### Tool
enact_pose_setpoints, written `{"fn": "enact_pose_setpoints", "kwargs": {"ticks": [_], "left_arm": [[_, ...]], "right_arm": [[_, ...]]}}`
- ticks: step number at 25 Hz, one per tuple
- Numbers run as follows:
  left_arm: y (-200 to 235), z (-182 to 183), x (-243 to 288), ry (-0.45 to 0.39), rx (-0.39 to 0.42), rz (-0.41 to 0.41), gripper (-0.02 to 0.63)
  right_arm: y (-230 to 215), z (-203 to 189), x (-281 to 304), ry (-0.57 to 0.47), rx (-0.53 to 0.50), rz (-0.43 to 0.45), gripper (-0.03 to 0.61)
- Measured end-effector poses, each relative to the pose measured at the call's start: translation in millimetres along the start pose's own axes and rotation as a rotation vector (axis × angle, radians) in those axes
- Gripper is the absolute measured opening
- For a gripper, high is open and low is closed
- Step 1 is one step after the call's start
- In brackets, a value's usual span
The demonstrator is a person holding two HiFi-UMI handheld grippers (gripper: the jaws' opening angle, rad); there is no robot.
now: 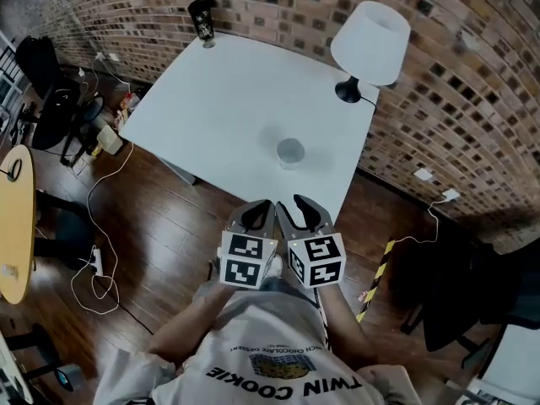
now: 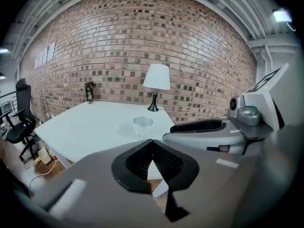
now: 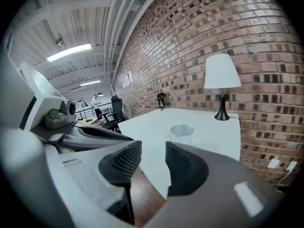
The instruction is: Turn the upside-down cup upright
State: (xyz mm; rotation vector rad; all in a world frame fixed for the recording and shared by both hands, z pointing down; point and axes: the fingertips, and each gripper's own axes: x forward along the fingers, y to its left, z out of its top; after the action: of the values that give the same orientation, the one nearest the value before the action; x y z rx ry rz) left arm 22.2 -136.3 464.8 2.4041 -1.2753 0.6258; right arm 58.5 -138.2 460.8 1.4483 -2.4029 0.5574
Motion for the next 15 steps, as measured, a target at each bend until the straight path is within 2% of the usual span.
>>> {"fn": "enact_pose_setpoints", "kwargs": {"ticks": [4, 7, 11, 15], "left_arm": [[17, 11, 20, 0.004, 0.014, 0.013, 0.005], [34, 14, 31, 0.015, 0.014, 0.010, 0.005], [56, 15, 48, 0.029, 0.003, -0.026, 0.005], [80, 17, 63, 0.049, 0.024, -0.092, 0.005]], "right_arm": [[-23, 5, 27, 0.010, -0.023, -0.042, 0.192], [-30, 10, 46, 0.056, -0.190, -0.082, 0.192], [-37, 6, 70, 0.203, -0.420, -0.100, 0.190], [-42, 8, 96, 0.310, -0.520, -0.122, 0.179]]}}
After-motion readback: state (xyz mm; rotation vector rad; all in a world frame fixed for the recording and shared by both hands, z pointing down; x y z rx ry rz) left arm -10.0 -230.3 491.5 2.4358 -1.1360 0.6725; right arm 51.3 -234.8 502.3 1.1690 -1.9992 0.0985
